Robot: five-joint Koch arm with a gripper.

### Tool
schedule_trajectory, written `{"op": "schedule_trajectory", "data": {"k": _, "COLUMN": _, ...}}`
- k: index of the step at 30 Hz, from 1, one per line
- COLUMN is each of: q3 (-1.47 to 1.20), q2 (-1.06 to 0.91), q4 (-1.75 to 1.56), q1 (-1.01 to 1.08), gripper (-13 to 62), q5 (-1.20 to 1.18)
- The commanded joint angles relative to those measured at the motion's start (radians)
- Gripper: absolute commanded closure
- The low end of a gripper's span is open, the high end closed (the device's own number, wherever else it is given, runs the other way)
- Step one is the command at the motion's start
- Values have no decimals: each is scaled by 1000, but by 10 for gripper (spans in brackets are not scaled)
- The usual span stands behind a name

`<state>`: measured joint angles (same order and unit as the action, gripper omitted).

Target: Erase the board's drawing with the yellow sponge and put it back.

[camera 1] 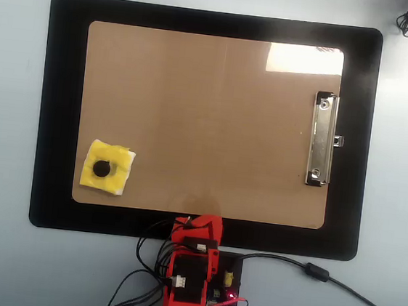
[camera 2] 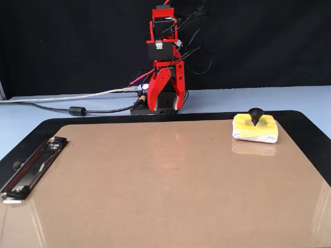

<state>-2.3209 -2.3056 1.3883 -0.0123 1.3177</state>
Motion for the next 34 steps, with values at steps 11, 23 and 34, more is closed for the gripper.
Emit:
{"op": "schedule_trajectory", "data": {"k": 11, "q3": -137, "q2": -46, "q4": 256, "q1": 209, "gripper": 157, "q5": 20}}
{"op": "schedule_trajectory", "data": {"k": 23, "q3": -144, "q2": -44, "q4": 249, "q1": 213, "gripper": 151, "q5": 18}}
{"op": "schedule_trajectory", "data": {"k": 34, "q3": -144, "q2": -44, "q4": 249, "q1": 213, "gripper": 151, "q5": 18}}
